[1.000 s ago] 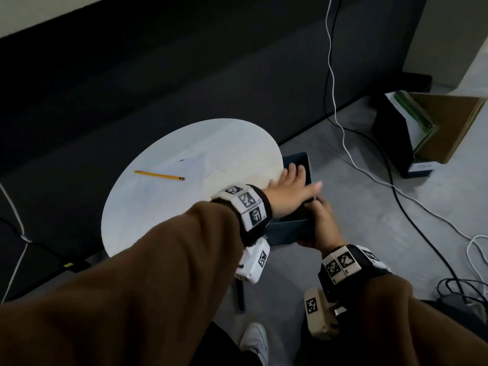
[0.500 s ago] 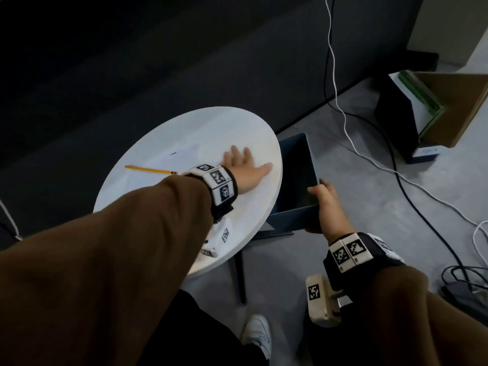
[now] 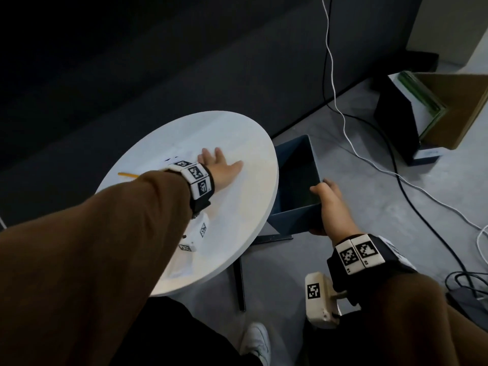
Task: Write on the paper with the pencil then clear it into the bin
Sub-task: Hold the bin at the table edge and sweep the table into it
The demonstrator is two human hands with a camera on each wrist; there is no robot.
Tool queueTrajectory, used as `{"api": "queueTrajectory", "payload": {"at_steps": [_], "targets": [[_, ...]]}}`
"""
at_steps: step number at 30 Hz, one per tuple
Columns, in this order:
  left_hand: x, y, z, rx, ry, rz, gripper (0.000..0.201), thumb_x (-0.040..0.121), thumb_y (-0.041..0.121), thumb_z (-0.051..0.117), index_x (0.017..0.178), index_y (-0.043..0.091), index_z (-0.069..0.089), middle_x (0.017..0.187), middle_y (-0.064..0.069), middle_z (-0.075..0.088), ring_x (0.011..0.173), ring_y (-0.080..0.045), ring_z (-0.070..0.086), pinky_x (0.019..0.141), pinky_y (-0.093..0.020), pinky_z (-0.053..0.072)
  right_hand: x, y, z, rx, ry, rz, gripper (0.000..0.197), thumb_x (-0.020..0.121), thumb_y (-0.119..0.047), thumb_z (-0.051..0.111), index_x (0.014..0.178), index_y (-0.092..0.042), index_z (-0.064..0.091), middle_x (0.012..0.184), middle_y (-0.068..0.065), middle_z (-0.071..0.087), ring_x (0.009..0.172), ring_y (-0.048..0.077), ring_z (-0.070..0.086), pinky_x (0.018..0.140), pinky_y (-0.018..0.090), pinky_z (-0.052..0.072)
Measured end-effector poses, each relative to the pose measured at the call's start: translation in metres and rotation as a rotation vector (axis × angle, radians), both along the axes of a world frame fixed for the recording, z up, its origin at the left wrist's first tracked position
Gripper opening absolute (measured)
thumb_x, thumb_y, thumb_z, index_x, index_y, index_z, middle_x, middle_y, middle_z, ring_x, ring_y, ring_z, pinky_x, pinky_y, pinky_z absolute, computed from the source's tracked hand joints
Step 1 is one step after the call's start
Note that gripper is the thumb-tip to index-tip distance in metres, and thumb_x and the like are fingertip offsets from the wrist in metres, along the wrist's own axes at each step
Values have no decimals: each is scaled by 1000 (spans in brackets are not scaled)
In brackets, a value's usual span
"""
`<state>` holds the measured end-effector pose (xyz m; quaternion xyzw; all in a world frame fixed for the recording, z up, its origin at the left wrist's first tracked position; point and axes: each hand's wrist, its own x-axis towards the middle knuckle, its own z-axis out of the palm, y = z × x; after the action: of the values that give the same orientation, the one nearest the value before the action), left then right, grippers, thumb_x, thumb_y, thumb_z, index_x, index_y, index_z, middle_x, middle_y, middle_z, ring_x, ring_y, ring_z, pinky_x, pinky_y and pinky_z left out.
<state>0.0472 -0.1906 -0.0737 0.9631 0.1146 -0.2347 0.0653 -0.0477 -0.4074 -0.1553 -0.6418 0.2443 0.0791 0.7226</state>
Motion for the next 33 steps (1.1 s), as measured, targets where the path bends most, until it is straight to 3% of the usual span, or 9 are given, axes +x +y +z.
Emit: {"api": "queueTrajectory", "payload": {"at_steps": [4, 8, 11, 14, 18, 23, 27, 30, 33], "targets": [[-9, -48, 1, -112, 23, -199, 87, 97, 70, 22, 158, 19, -12, 161, -10, -28, 150, -29, -24, 122, -47, -10, 4, 2, -3, -12, 26, -1, 45, 98, -38, 49, 141, -33, 41, 109, -4, 49, 99, 23, 53, 85, 52, 57], [-10, -76, 4, -284, 28, -384, 77, 102, 62, 20, 159, 19, -9, 163, -5, -25, 150, -19, -23, 120, -46, -14, 6, 2, -2, -2, 41, 1, 41, 96, -40, 50, 136, -34, 44, 114, 0, 52, 104, 26, 55, 80, 48, 57], [1, -53, 4, -104, -66, -233, 78, 101, 63, 17, 158, 17, -10, 164, -8, -21, 151, -22, -20, 120, -47, -12, 5, 0, -1, -8, 46, -3, 38, 97, -38, 49, 135, -33, 44, 106, -5, 48, 105, 26, 53, 84, 51, 57], [4, -9, -4, 25, -50, -42, 86, 97, 70, 16, 158, 16, -13, 163, -13, -23, 151, -26, -21, 122, -47, -11, 5, -1, 1, -23, 47, 6, 36, 98, -38, 49, 133, -33, 45, 105, -5, 48, 106, 27, 53, 88, 55, 57], [-12, 7, -7, -29, -30, 60, 88, 95, 73, 16, 158, 19, -12, 163, -15, -23, 150, -29, -21, 122, -49, -8, 7, 1, 1, -32, 51, 16, 40, 97, -39, 49, 136, -32, 44, 106, -4, 49, 108, 29, 53, 85, 54, 58], [-26, -45, -3, -182, 32, -236, 86, 95, 74, 20, 158, 25, -14, 161, -5, -30, 148, -25, -28, 121, -47, -14, 7, 4, -1, -25, 52, 10, 45, 97, -39, 49, 141, -32, 43, 112, -3, 50, 102, 24, 53, 80, 49, 59], [-21, -76, 11, -384, 66, -424, 71, 104, 56, 21, 159, 21, -8, 164, -1, -22, 150, -21, -23, 120, -47, -13, 8, 5, 1, -11, 47, -6, 38, 96, -38, 49, 133, -31, 46, 117, 1, 54, 100, 23, 55, 74, 44, 57], [-3, -54, 17, -280, -68, -282, 72, 105, 53, 21, 158, 13, -9, 164, -3, -21, 151, -22, -20, 121, -45, -10, 6, 3, 0, -13, 23, 4, 41, 97, -37, 48, 138, -33, 43, 110, -5, 50, 98, 20, 52, 78, 45, 57], [6, -10, 7, -122, -75, -23, 82, 102, 62, 20, 157, 10, -12, 163, -11, -22, 151, -24, -19, 123, -43, -9, 5, -1, 0, -10, 9, 9, 50, 94, -42, 50, 142, -35, 39, 118, -1, 50, 102, 21, 52, 81, 47, 57]]}}
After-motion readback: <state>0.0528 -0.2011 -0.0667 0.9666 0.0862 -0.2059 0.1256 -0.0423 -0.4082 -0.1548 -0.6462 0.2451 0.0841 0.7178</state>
